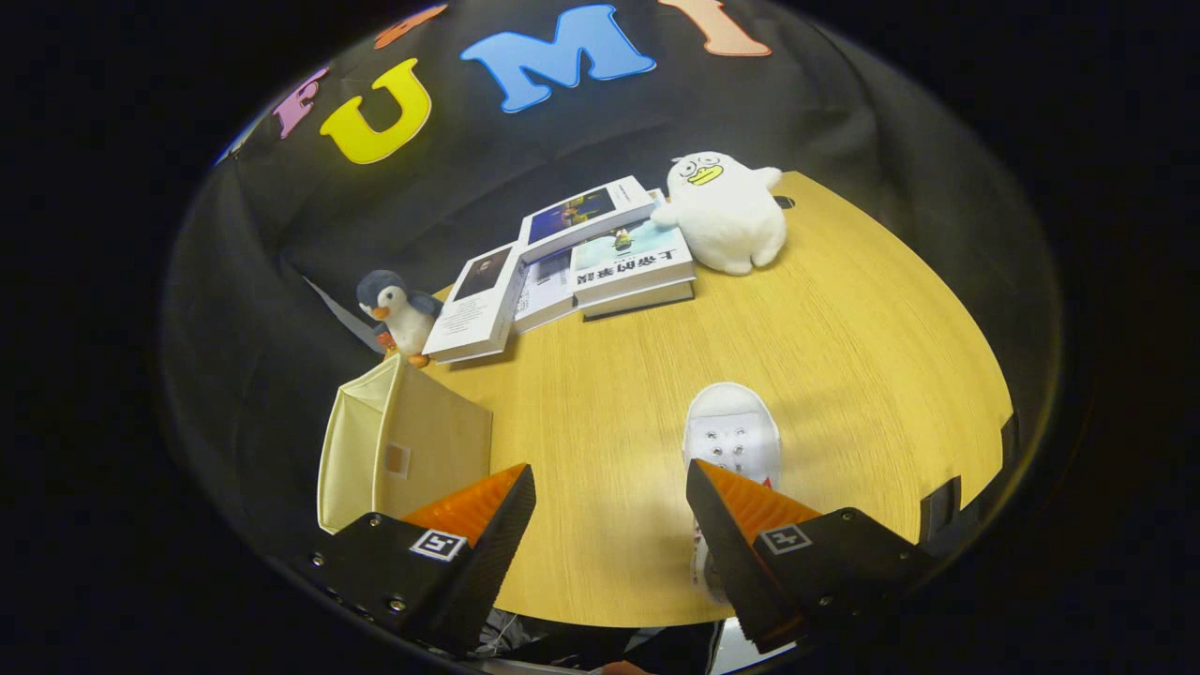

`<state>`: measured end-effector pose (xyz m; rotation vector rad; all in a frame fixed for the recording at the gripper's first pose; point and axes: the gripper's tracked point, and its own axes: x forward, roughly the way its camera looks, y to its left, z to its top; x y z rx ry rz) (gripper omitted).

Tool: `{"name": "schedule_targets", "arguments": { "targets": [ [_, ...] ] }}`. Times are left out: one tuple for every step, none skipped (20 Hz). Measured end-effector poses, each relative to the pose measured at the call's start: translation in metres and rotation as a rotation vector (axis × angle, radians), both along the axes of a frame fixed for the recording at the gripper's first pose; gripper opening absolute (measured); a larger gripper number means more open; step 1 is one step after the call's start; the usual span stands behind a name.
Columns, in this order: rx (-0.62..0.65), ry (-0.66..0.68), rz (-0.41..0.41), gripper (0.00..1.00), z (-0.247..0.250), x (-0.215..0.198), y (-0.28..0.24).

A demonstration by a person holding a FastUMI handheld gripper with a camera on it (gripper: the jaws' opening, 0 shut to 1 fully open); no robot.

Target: Open the storage box then place both shoes into the box .Put the left shoe in first, then the right shoe, with the right side of both shoes facing outward in a uniform manner.

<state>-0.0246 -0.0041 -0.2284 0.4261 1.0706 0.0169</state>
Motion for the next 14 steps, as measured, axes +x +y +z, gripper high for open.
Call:
{"name": "schedule_targets", "arguments": {
  "targets": [
    [-0.002,0.01,-0.002,0.98,-0.004,-0.003,-0.006],
    [-0.007,0.02,-0.003,0.98,-0.008,-0.006,-0.013],
    [-0.014,0.029,-0.003,0.98,-0.012,-0.009,-0.019],
    [-0.019,0.039,-0.002,0.98,-0.016,-0.011,-0.024],
    [-0.021,0.049,-0.002,0.98,-0.02,-0.014,-0.029],
    [-0.024,0.06,-0.001,0.98,-0.024,-0.016,-0.034],
    [-0.03,0.07,-0.001,0.98,-0.028,-0.019,-0.039],
    [-0.039,0.08,-0.002,0.98,-0.033,-0.021,-0.044],
    [-0.047,0.092,-0.003,0.98,-0.038,-0.023,-0.05],
    [-0.054,0.104,-0.003,0.98,-0.044,-0.027,-0.054],
    [-0.061,0.117,-0.002,0.98,-0.049,-0.03,-0.058],
    [-0.073,0.131,-0.001,0.98,-0.055,-0.033,-0.064],
    [-0.085,0.144,0.002,0.98,-0.061,-0.035,-0.069],
    [-0.096,0.156,0.005,0.98,-0.066,-0.038,-0.073]
  ]
}}
